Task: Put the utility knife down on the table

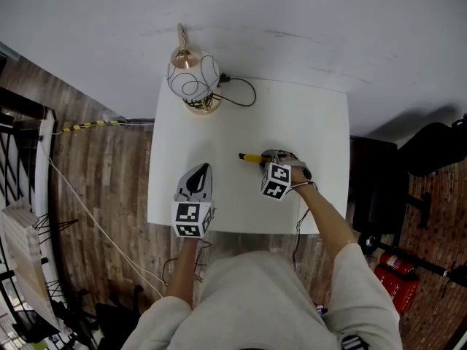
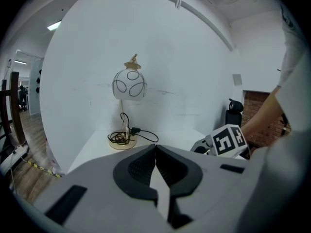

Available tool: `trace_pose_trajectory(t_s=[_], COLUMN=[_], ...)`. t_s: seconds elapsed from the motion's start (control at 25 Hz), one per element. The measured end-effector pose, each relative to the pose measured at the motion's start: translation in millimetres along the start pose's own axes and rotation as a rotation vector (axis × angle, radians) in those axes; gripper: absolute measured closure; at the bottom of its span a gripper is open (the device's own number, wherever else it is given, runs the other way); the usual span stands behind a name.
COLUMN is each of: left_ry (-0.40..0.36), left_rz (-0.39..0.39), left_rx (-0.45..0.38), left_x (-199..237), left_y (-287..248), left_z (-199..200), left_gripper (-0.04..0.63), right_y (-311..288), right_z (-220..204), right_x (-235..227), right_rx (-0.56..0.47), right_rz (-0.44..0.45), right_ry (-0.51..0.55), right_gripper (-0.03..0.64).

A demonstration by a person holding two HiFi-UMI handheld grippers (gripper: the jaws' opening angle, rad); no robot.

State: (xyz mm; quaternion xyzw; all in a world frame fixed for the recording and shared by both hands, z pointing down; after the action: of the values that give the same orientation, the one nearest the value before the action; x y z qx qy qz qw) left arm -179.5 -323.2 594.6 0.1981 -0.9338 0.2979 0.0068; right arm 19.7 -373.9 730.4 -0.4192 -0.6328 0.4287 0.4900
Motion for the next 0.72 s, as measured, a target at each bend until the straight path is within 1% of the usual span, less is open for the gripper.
trace_pose_trajectory(t_s=[0.48, 0.72], left_ry=[0.005, 0.005], left_rz=[0.007, 0.011], left_rx=[0.000, 0.001], left_x=[3.5, 4.4], left_y=[0.1, -1.5], left_z=[1.1, 2.6], left_gripper=[0.589, 0.589], right_y=[-14.6, -16.5], right_z=[5.6, 5.7], right_x=[-6.2, -9.6], right_rx=[0.043, 0.040], right_rz=[0.051, 0.105], right_ry=[0.068, 0.055], right_gripper=[0.506, 0.505])
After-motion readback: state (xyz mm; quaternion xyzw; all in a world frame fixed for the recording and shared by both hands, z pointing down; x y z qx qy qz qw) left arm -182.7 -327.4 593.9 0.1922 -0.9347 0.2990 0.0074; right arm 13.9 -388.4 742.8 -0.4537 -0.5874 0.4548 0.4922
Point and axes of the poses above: the fingertips, and each gripper's own axes: y backward along the fingers, x to its left, z out of its top, the point moved 6 cm from there along y, backward along the fingers, and after that the axes turned 8 degrees about x, right-handed, at the moved point
